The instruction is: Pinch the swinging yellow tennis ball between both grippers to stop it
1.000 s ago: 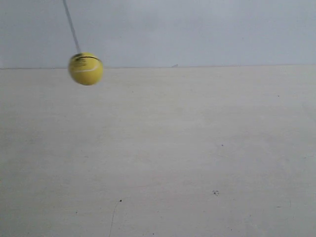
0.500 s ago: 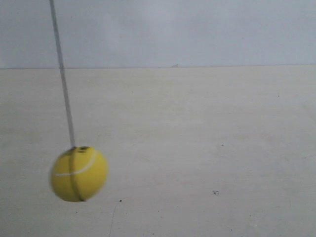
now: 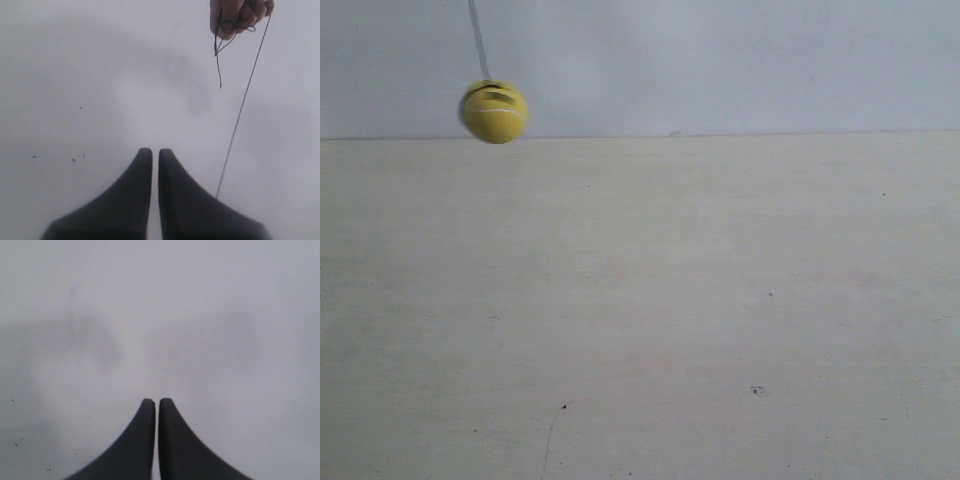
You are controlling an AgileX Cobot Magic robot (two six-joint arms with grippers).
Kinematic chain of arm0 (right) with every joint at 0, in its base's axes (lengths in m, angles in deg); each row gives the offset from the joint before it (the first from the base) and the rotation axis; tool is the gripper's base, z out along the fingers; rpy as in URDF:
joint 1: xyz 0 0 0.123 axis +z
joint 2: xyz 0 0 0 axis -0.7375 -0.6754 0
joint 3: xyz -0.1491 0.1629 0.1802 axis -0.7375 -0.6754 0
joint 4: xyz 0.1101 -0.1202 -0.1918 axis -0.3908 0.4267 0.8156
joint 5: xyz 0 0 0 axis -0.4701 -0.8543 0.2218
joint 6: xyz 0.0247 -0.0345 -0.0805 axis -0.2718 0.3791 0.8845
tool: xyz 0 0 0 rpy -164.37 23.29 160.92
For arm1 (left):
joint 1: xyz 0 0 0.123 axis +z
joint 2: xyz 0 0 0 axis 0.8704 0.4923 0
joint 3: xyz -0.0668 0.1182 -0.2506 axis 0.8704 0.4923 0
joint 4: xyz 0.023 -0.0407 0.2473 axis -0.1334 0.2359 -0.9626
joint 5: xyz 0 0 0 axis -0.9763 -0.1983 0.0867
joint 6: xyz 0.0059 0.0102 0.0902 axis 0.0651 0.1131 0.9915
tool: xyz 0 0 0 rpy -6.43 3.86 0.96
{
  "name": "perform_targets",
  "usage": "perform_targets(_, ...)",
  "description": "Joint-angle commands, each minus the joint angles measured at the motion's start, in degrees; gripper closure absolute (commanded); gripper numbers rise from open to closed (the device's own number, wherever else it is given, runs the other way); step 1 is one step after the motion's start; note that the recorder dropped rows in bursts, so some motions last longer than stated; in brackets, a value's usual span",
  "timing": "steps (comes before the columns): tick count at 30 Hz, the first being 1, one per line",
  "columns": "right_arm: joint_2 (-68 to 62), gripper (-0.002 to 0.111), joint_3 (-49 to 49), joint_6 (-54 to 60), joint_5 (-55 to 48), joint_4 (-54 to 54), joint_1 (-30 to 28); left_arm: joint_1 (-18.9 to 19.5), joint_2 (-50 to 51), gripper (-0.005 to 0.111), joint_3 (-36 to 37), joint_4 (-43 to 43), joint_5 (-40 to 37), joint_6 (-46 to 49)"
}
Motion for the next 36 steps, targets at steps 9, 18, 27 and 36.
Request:
perform_targets(9, -24.5, 0.108, 22.1, -0.7, -2.3, 20.8, -0.2, -0.3, 22.0, 0.102, -17.7, -0.5, 3.8, 5.7)
perform_targets(18, -33.7, 0.108, 23.8, -0.4, -9.6, 31.3, 3.4, -0.3, 29.5, 0.102, -20.2, -16.2, -7.7, 5.4)
perform_targets(27, -40.6, 0.108, 23.8, -5.7, -10.4, 39.2, 3.4, -0.3, 38.0, 0.102, -20.2, -29.0, -10.8, -4.1)
perform_targets(36, -47.1, 0.108, 23.8, -23.0, 2.6, 56.3, 3.4, -0.3, 48.1, 0.102, -20.7, -57.0, 9.4, -30.5)
